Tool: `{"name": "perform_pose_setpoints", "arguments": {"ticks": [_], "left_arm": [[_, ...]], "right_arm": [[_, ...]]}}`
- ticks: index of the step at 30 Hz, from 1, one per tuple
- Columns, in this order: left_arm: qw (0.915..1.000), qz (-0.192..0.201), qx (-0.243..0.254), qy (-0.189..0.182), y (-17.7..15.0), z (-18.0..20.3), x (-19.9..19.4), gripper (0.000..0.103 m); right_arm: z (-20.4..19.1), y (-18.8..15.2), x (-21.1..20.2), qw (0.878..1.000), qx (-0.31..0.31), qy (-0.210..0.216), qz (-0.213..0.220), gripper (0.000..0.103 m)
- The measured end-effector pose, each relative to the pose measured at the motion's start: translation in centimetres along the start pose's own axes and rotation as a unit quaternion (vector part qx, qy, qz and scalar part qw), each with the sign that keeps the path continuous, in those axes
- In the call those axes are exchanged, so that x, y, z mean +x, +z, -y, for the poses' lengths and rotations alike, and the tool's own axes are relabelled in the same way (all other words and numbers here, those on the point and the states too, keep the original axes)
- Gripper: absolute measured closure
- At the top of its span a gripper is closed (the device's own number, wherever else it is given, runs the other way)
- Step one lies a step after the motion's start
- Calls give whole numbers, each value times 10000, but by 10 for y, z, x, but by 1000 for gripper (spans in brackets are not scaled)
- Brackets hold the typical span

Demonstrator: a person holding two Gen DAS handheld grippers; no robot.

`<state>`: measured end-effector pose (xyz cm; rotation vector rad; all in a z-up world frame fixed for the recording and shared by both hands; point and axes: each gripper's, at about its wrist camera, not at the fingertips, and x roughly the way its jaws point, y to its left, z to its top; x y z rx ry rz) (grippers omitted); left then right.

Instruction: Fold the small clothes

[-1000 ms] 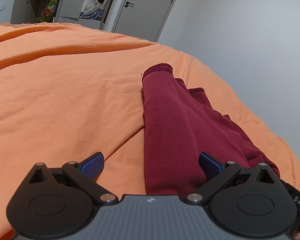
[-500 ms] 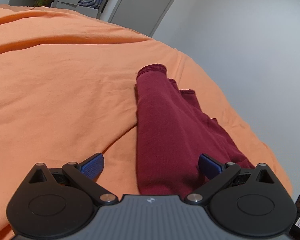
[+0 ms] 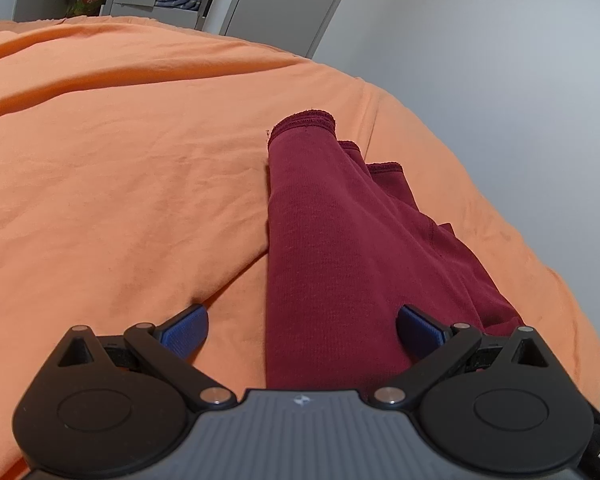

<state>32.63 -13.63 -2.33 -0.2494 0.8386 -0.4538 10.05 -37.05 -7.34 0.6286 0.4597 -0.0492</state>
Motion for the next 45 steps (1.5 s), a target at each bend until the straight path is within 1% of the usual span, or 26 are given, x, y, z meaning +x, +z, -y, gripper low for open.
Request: {"name": "perform_pose_setpoints", "arguments": {"ticks": [13, 17, 19, 21, 23, 25, 27, 28, 30, 33, 35, 37, 38, 41, 45], "left_arm": [[10000, -4, 4, -2, 0, 0, 2, 1], [10000, 7, -2, -15, 0, -1, 2, 1], [10000, 11, -4, -25, 1, 0, 0, 4], [9999, 6, 35, -108, 3, 1, -1, 12], [9998, -4, 56, -170, 4, 2, -3, 16], [9997, -23, 58, -239, 5, 3, -3, 23], [9993, -67, 48, -367, 6, 4, -1, 36], [9993, -84, 69, -351, 7, 7, -1, 37], [9994, -81, 204, -268, 9, 12, -2, 48], [9990, 50, 389, -234, 11, 20, -8, 60], [9980, 121, 600, -180, 13, 26, -12, 64], [9970, 189, 737, -163, 18, 30, -17, 66], [9965, 235, 782, -168, 22, 32, -20, 68], [9942, 472, 957, -156, 34, 37, -34, 69], [9886, 884, 1216, 24, 45, 38, -58, 69]], "right_arm": [[0, -4, 1, 10000, -10, 8, 82, 20], [0, -3, -1, 10000, 10, -1, 78, 24], [-1, 0, -2, 10000, 29, -18, 36, 27], [-3, 3, -3, 10000, 47, -37, 26, 31], [-4, 4, -4, 10000, 46, -63, 22, 34], [-5, 5, -5, 10000, 33, -86, 29, 38], [-7, 5, -6, 9999, -8, -108, 31, 47], [-8, 5, -7, 9999, -46, -120, 28, 50], [-14, 7, -7, 9997, -193, -155, 34, 58], [-31, 7, -9, 9966, -739, -340, 114, 64], [-42, 7, -10, 9928, -1094, -447, 192, 66], [-50, 8, -12, 9906, -1249, -467, 312, 68], [-54, 9, -13, 9898, -1300, -442, 384, 70], [-69, 13, -15, 9858, -1527, -295, 633, 71], [-94, 17, -9, 9790, -1862, -79, 824, 71]]}}
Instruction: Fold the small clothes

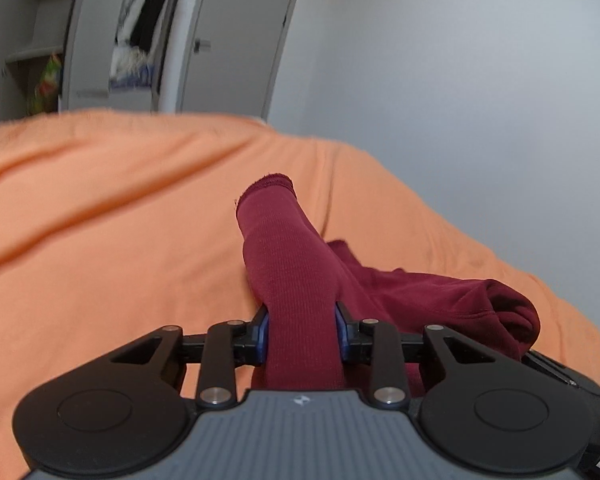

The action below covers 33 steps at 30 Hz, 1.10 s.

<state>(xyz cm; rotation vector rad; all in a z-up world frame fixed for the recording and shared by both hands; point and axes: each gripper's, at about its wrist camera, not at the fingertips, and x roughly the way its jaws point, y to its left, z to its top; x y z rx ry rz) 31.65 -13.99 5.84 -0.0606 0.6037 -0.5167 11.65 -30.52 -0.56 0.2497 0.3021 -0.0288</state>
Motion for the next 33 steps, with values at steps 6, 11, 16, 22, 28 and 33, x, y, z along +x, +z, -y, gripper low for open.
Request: {"name": "perform_pose_setpoints", "arguments": {"ticks": [6, 11, 16, 22, 28, 33], "left_arm": [[9975, 503, 27, 499, 5, -25, -36, 70], [9934, 553, -245, 970, -3, -59, -59, 70], [9900, 353, -607, 1224, -24, -89, -73, 69], [9900, 91, -805, 1154, -41, -103, -70, 69], [9888, -11, -925, 1171, -56, -106, -68, 65], [9859, -132, -1013, 1322, -59, -105, -69, 48]], "right_arm": [[-39, 7, 18, 9979, -358, 469, 258, 71], [-76, 0, 34, 9943, -563, 905, 88, 71], [-106, -17, 32, 9911, -798, 1056, -123, 71], [-117, -29, 20, 9929, -788, 774, -450, 71], [-115, -35, 19, 9927, -744, 674, -671, 69], [-116, -31, 26, 9929, -751, 545, -741, 53]]}}
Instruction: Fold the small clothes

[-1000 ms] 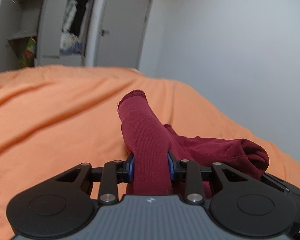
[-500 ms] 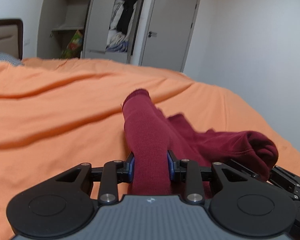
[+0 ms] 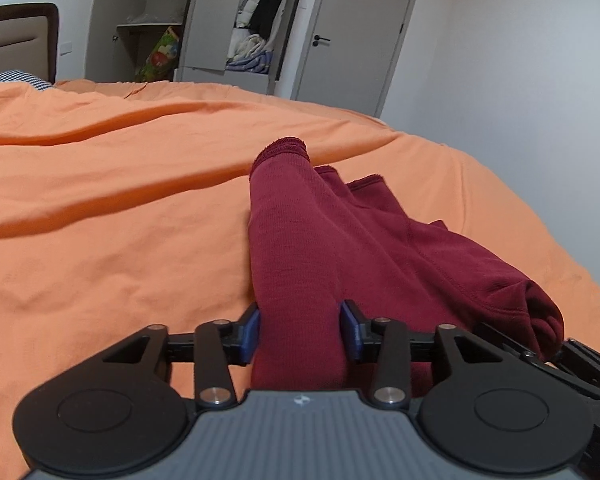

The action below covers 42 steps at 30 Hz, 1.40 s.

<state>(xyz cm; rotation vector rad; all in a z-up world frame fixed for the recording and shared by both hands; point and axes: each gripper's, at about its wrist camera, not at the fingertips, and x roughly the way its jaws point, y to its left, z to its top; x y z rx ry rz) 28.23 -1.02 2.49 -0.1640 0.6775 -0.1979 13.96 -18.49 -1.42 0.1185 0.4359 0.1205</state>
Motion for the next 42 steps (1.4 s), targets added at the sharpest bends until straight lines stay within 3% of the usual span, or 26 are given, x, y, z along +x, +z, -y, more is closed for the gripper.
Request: {"name": "perform_pose_setpoints", "arguments": {"ticks": [3, 12, 14, 28, 42], "left_arm": [[10000, -55, -24, 40, 0, 3, 2, 29], [9999, 61, -34, 132, -9, 8, -18, 10], [9998, 114, -27, 180, -12, 9, -25, 4], [9975, 629, 46, 327, -44, 4, -89, 1], [9898, 1267, 348, 546, -103, 1, -135, 1]], "right_arm": [[2, -1, 0, 10000, -8, -39, -36, 38], [11, -5, -19, 9994, 9, -315, 115, 7], [13, -6, -25, 9991, 33, -370, 188, 4], [3, -21, -87, 9959, 6, -417, 801, 1], [-4, -67, -138, 9921, -58, -556, 1124, 1]]}}
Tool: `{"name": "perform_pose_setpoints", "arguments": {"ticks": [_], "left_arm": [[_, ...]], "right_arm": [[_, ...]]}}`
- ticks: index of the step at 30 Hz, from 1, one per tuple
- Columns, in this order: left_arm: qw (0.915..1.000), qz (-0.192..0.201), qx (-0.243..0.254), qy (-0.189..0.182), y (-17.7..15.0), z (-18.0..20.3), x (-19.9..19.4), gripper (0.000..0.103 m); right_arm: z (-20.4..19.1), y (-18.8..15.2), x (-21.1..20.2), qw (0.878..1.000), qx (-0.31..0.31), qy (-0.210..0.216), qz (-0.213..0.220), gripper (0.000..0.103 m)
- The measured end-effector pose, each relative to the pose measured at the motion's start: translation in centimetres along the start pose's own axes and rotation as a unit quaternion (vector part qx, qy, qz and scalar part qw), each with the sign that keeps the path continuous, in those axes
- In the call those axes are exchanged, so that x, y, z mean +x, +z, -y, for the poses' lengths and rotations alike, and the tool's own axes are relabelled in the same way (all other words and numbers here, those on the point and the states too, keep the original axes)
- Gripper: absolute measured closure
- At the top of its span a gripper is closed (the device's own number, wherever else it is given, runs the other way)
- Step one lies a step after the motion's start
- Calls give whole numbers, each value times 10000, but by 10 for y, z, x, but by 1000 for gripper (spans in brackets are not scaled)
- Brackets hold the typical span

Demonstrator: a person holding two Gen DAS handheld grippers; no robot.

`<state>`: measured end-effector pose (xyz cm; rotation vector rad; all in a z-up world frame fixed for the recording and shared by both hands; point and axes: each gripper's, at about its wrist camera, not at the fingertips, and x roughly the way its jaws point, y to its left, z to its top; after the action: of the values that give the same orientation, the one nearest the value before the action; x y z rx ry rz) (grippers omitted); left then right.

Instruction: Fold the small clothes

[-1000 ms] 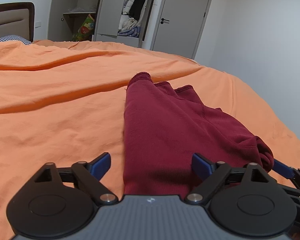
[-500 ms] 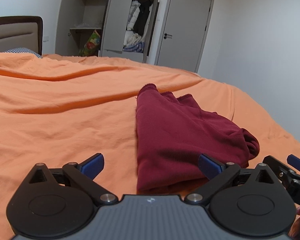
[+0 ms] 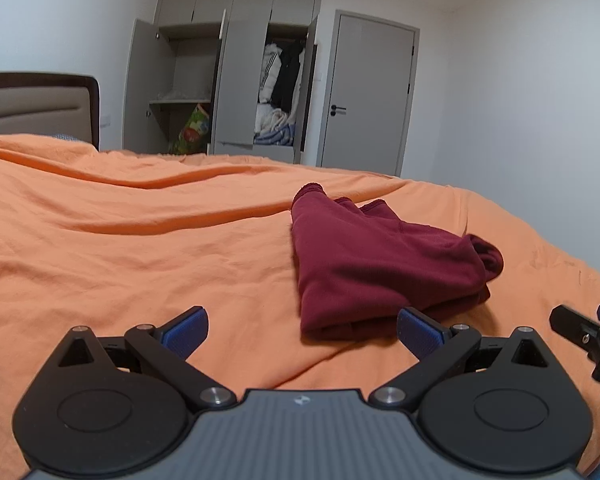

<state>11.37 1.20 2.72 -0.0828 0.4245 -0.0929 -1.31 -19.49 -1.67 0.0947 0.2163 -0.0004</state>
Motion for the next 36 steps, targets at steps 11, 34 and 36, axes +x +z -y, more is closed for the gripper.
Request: {"name": "perform_pose_setpoints", "arguments": {"ticks": [11, 34, 36], "left_arm": [[9999, 43, -62, 87, -20, -12, -11, 0], [9999, -67, -25, 114, -25, -15, -8, 0], [9999, -69, -24, 111, -25, -15, -8, 0]], "right_arm": [[1, -15, -12, 10000, -65, 5, 29, 1], [1, -22, -8, 9999, -78, 70, -63, 1], [1, -23, -8, 9999, -77, 74, -67, 1]]}}
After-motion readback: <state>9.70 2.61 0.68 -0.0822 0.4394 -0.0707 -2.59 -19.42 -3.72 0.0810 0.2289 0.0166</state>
